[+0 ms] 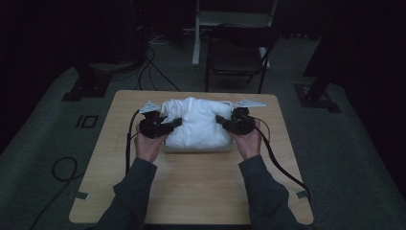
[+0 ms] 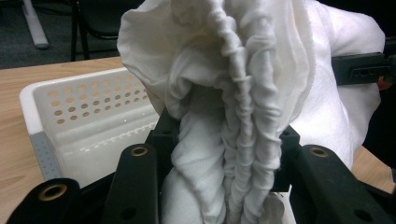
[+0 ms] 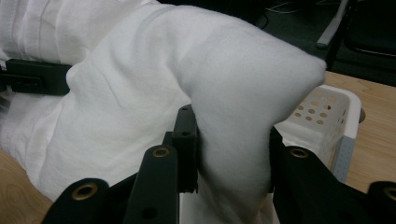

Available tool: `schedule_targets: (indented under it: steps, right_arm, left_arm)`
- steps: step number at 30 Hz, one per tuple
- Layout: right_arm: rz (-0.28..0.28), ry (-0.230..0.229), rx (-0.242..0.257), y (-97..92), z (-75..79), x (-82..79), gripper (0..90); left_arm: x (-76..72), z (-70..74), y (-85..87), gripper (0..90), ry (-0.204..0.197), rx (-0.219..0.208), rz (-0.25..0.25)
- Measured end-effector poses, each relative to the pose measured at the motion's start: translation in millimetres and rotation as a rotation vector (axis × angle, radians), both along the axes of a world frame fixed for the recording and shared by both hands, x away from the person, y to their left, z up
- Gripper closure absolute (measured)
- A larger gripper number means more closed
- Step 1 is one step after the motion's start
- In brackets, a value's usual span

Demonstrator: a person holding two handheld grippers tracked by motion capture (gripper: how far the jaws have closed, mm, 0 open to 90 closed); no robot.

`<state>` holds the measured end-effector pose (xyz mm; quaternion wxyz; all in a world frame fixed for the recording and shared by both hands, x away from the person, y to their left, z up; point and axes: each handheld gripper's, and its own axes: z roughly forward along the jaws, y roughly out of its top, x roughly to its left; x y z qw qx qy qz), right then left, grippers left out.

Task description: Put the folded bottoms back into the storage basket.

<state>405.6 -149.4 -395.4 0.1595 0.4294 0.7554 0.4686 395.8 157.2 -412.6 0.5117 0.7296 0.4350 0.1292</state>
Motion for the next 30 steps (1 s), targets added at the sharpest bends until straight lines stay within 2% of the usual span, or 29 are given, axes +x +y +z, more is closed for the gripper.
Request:
schedule_targets:
  steps: [13,21,30]
  right_arm:
    - [-0.008,-0.004,-0.003,1.4,3.5,7.6,70.0]
    - [-0.011,-0.003,-0.008,3.4,3.7,12.1,70.0]
    - [-0.020,0.006,-0.004,4.1,0.8,17.8,70.0]
  left_arm:
    - [8.1,3.6,0.3,57.7,-0.004,-0.001,0.006]
    - [12.8,0.8,1.5,57.8,0.003,-0.012,0.013]
    - [18.5,-0.6,0.6,57.8,0.005,0.002,0.016]
